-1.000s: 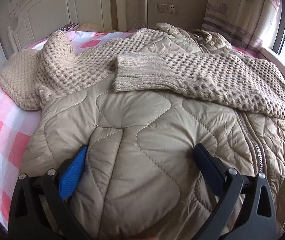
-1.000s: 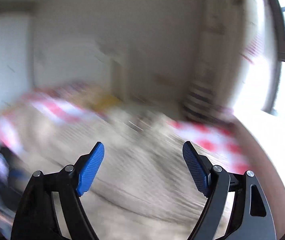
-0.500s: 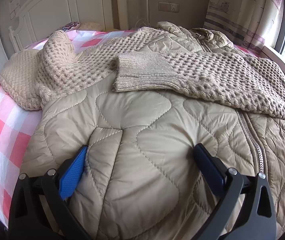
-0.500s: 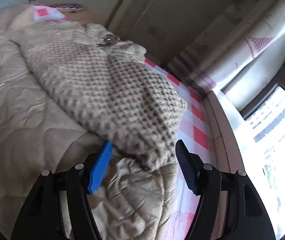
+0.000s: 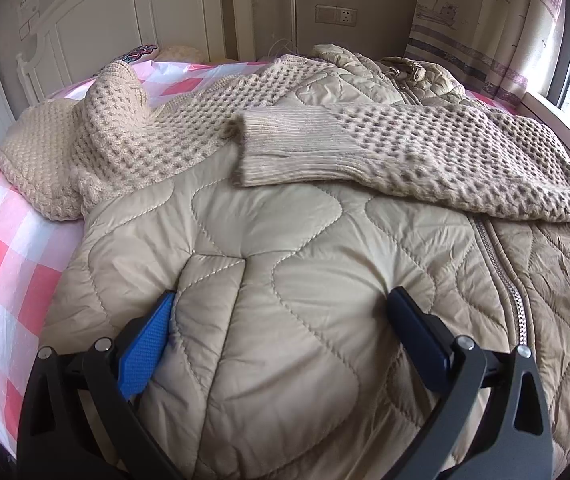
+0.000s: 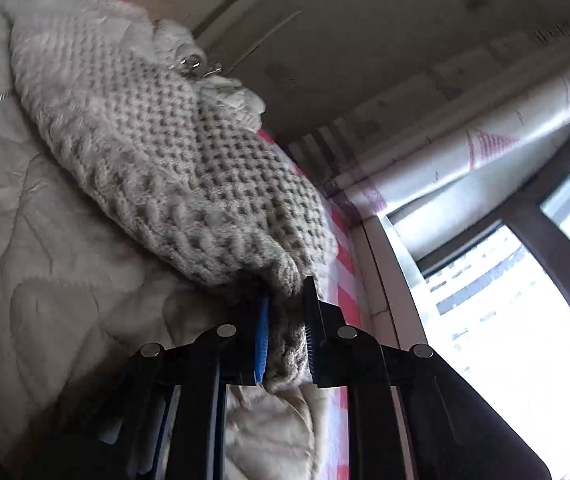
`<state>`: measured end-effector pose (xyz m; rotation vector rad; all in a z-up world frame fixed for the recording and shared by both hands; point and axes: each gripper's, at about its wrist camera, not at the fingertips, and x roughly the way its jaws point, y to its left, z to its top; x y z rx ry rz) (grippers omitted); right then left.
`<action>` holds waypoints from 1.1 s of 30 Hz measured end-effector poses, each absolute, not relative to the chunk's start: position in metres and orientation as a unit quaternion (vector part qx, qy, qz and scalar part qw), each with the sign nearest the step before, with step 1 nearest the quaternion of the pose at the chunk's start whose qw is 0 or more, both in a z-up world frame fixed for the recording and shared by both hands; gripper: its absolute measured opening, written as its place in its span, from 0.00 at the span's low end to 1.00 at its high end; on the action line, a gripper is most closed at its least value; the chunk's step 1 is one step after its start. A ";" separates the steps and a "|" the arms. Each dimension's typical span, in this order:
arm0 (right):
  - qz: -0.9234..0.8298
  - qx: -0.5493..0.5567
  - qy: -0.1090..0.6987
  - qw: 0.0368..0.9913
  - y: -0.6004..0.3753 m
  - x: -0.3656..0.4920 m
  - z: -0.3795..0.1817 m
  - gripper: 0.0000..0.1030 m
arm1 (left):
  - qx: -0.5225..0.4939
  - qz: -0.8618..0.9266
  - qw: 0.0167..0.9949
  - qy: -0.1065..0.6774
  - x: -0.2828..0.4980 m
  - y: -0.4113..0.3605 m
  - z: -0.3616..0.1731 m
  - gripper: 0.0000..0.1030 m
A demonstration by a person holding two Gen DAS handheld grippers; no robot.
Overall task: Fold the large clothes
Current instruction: 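Fold the knitted sleeve across the jacket body with the right gripper, then release the sleeve and smooth the folded knit panel with the right gripper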
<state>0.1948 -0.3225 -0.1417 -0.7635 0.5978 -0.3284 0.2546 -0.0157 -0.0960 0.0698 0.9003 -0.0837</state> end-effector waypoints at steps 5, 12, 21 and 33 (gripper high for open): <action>-0.145 -0.345 0.281 0.884 -0.351 0.166 -0.142 0.14 | 0.035 -0.040 0.899 0.435 0.255 -0.016 -0.095 0.98; -0.064 -0.322 0.326 0.887 -0.356 0.154 -0.130 0.31 | 0.012 -0.086 0.887 0.453 0.253 -0.008 -0.075 0.98; -0.020 0.048 0.251 0.967 -0.428 0.170 -0.033 0.31 | -0.056 -0.140 0.893 0.425 0.327 -0.029 -0.001 0.98; -0.027 0.159 0.391 0.906 -0.434 0.304 -0.123 0.28 | 0.063 -0.112 0.891 0.435 0.366 -0.106 -0.084 0.98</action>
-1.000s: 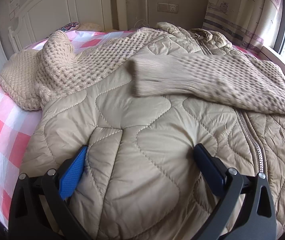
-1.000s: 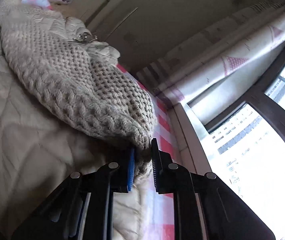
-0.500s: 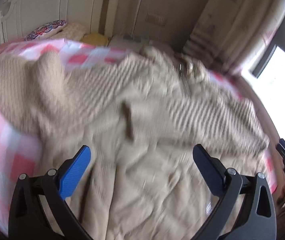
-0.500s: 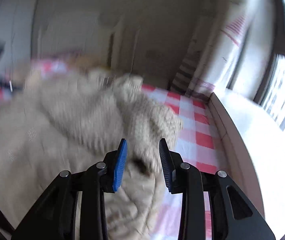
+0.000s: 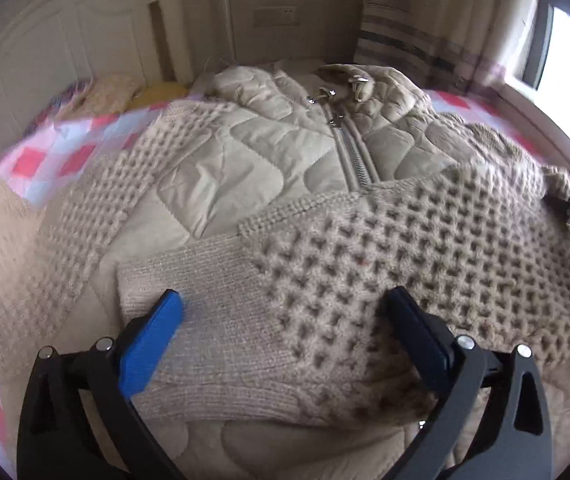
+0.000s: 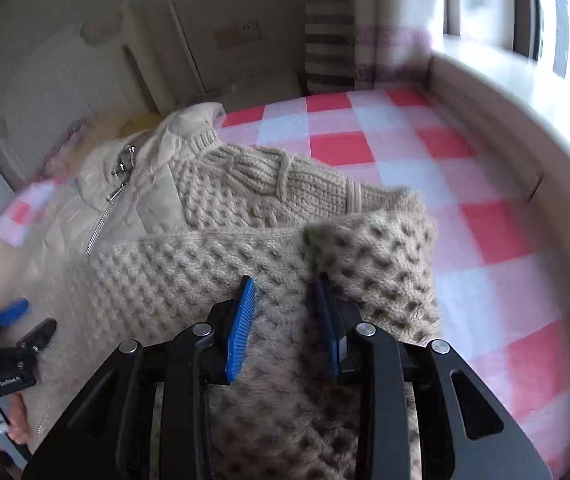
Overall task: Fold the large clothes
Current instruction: 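Release the sleeve and smooth the folded knit panel with the right gripper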
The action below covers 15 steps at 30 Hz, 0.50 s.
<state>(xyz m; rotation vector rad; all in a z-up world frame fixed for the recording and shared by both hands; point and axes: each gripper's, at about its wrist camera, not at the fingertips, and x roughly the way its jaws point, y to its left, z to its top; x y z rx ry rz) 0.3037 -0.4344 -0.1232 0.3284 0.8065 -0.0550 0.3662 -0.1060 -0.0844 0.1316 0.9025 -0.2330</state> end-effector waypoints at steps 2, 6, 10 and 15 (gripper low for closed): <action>-0.022 0.194 0.392 0.899 -0.441 0.298 -0.120 0.28 | 0.061 -0.114 0.892 0.433 0.366 -0.105 -0.084 0.98; -0.039 0.162 0.388 0.906 -0.425 0.295 -0.092 0.30 | 0.063 -0.109 0.893 0.432 0.366 -0.108 -0.085 0.98; -0.084 0.076 0.374 0.921 -0.417 0.318 -0.084 0.60 | 0.062 -0.110 0.893 0.432 0.366 -0.105 -0.087 0.98; -0.082 0.142 0.431 0.887 -0.452 0.333 -0.113 0.64 | 0.060 -0.112 0.893 0.432 0.365 -0.104 -0.087 0.98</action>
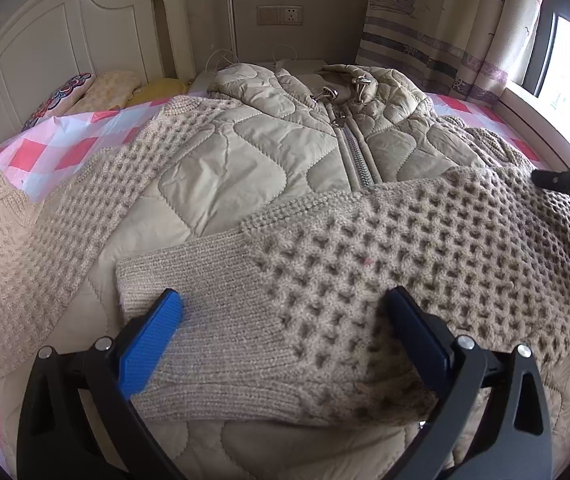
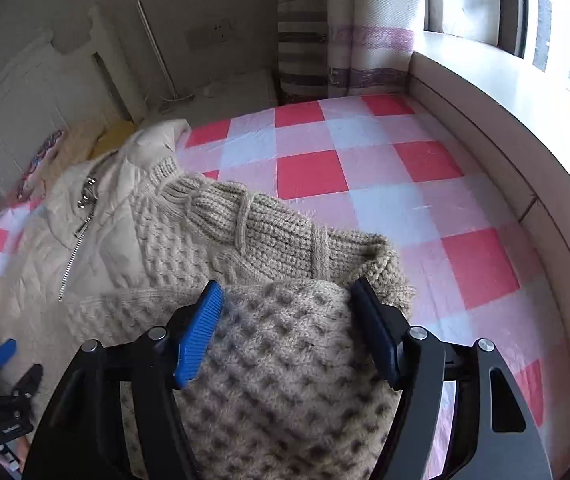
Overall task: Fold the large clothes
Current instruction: 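Release the sleeve and smooth the folded knit panel with the right gripper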
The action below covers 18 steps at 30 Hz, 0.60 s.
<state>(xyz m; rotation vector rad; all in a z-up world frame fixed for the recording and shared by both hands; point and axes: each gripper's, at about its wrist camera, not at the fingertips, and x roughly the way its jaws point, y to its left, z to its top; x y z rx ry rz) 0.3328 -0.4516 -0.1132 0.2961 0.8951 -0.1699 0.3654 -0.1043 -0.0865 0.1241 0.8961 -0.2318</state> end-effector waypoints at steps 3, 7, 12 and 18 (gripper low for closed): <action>-0.089 0.137 0.404 0.900 -0.442 0.302 -0.091 0.64 | 0.058 -0.113 0.893 0.432 0.366 -0.104 -0.086 0.98; -0.040 0.073 0.376 0.923 -0.413 0.235 -0.081 0.69 | 0.057 -0.113 0.893 0.432 0.366 -0.104 -0.086 0.98; -0.021 -0.019 0.426 0.904 -0.393 0.193 -0.119 0.67 | 0.057 -0.113 0.893 0.432 0.366 -0.104 -0.086 0.98; -0.021 0.018 0.352 0.936 -0.386 0.173 -0.082 0.64 | 0.058 -0.113 0.893 0.432 0.366 -0.104 -0.086 0.98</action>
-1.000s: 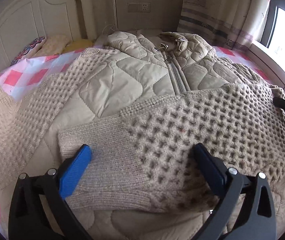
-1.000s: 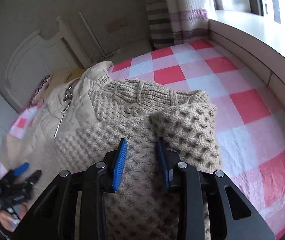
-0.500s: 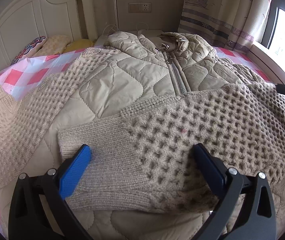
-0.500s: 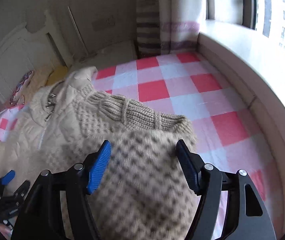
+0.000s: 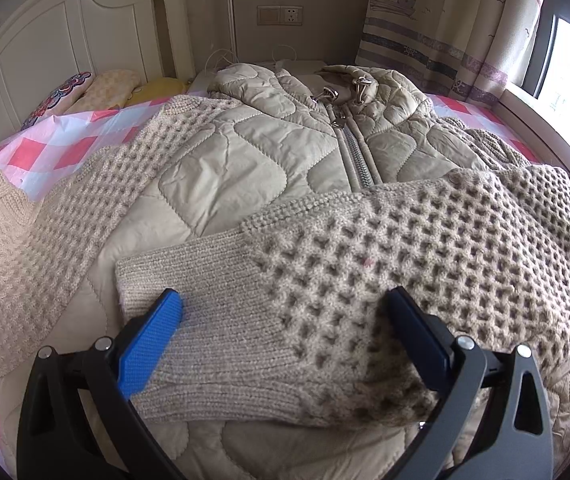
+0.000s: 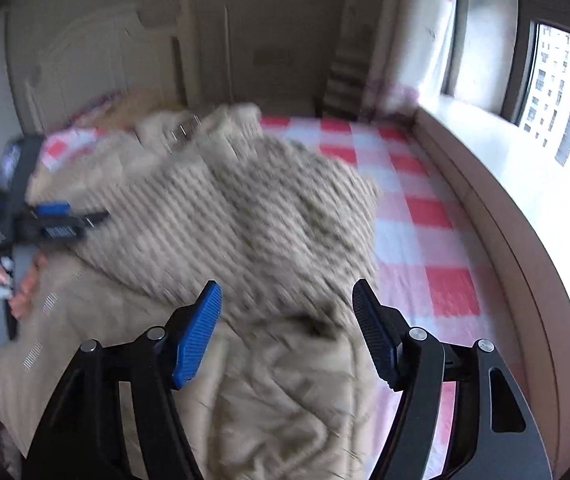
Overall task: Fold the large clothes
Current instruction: 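Release the sleeve and smooth the folded knit panel with the right gripper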
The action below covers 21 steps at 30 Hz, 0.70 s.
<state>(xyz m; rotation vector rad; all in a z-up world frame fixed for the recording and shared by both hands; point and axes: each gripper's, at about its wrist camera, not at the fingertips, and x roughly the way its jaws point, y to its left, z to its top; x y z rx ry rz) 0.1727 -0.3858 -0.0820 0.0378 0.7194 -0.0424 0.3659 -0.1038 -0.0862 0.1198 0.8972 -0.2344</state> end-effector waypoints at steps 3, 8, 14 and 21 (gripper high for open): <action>-0.022 0.024 0.383 0.923 -0.380 0.191 -0.101 0.65 | 0.058 -0.113 0.893 0.432 0.366 -0.104 -0.086 0.98; -0.048 0.023 0.402 0.914 -0.378 0.205 -0.125 0.66 | -0.005 -0.143 0.894 0.424 0.352 -0.074 -0.071 0.98; -0.050 0.019 0.395 0.917 -0.376 0.198 -0.130 0.67 | -0.262 -0.088 0.898 0.344 0.336 0.108 -0.034 0.98; -0.043 0.027 0.392 0.918 -0.378 0.197 -0.128 0.68 | -0.379 0.097 0.856 0.338 0.365 0.300 -0.047 0.93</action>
